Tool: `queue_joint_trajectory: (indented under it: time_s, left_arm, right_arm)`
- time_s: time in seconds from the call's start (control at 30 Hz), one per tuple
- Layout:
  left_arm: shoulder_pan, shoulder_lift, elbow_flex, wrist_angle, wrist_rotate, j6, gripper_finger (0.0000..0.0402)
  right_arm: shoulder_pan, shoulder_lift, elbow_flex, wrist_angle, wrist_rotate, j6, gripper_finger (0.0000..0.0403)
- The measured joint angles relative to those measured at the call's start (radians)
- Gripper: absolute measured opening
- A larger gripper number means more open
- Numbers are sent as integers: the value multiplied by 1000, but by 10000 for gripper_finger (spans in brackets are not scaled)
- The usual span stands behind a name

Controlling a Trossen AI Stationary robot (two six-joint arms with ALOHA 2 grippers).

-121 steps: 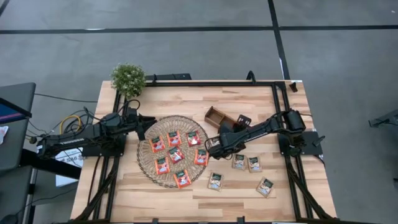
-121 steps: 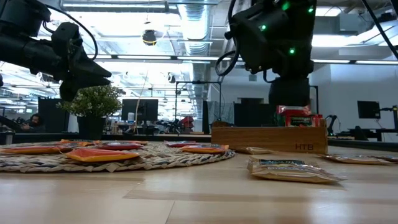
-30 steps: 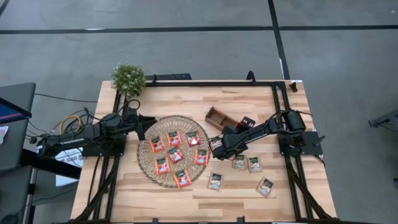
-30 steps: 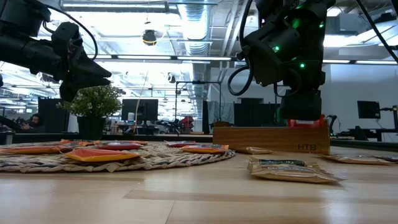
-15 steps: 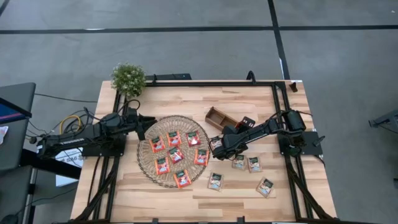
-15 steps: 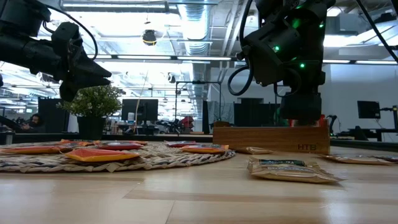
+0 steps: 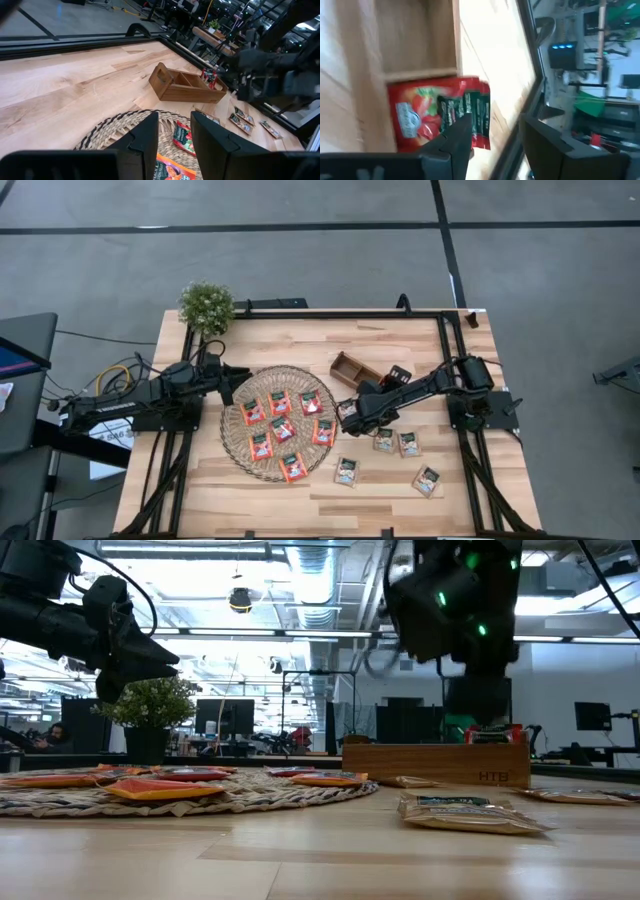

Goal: Pick & Place Tea
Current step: Put the red tea bag into the right section of the wooden organizer

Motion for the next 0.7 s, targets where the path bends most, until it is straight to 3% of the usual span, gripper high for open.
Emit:
queue_joint_trajectory:
  time_s: [0.17,0.47,0.7]
  left_arm:
    - [0,0,0,0,0,-1,105]
    - [0,0,0,0,0,-1,105]
    - [0,0,0,0,16,-1,105]
  right_arm:
    - [9,-78,44,2,2,-24,147]
    - [71,-350,58,-1,26,8,105]
    - [147,-555,-48,0,32,134,64]
